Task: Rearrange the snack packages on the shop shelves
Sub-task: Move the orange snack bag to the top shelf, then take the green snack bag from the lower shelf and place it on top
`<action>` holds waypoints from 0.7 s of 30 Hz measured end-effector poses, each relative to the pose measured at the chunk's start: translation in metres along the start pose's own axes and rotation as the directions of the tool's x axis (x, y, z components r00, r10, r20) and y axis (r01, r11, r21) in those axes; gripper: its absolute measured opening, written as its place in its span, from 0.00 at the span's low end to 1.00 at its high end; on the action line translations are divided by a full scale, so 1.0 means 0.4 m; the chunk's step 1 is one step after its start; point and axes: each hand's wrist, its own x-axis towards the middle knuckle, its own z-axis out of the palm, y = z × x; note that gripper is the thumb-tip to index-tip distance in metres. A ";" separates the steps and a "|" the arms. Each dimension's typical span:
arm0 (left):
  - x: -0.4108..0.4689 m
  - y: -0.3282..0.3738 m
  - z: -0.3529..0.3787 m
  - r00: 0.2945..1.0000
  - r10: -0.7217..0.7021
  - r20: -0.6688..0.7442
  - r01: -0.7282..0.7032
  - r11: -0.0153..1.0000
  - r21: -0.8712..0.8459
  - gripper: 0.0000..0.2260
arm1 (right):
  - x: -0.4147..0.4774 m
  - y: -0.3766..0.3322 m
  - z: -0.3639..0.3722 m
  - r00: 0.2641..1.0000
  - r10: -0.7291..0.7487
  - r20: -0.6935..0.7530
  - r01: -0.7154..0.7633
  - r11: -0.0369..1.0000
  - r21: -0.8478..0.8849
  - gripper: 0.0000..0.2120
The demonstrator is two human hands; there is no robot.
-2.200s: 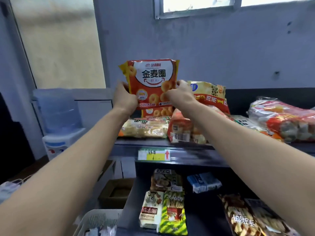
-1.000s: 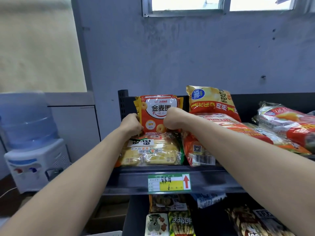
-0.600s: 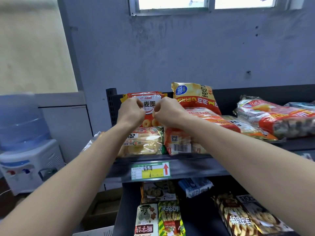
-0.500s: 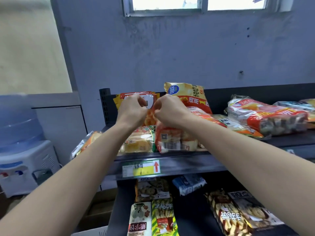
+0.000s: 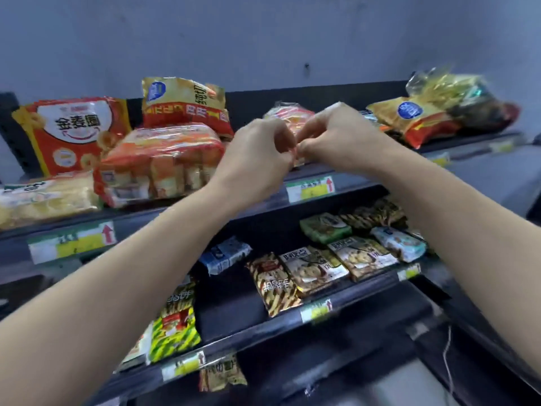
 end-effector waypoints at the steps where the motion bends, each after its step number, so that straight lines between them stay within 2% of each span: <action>1: -0.002 0.021 0.036 1.000 0.007 0.025 -0.007 1.000 -0.009 0.06 | -0.018 0.036 -0.019 0.999 0.030 0.019 -0.030 0.999 -0.014 0.08; 5: -0.016 0.081 0.178 0.986 0.008 0.166 -0.004 1.000 -0.025 0.06 | -0.087 0.179 -0.079 0.984 0.145 0.106 -0.138 0.988 -0.071 0.07; 9: -0.022 0.107 0.311 0.946 -0.053 0.319 0.053 0.999 0.008 0.07 | -0.142 0.324 -0.092 0.948 0.269 0.170 -0.254 0.962 -0.103 0.07; 15: -0.053 0.076 0.483 0.885 -0.232 0.405 0.230 0.972 0.055 0.06 | -0.211 0.510 -0.072 0.882 0.403 0.244 -0.386 0.915 -0.118 0.08; 21: -0.073 0.002 0.603 0.805 -0.367 0.466 0.382 0.922 0.066 0.05 | -0.218 0.624 -0.008 0.836 0.481 0.264 -0.487 0.872 -0.048 0.09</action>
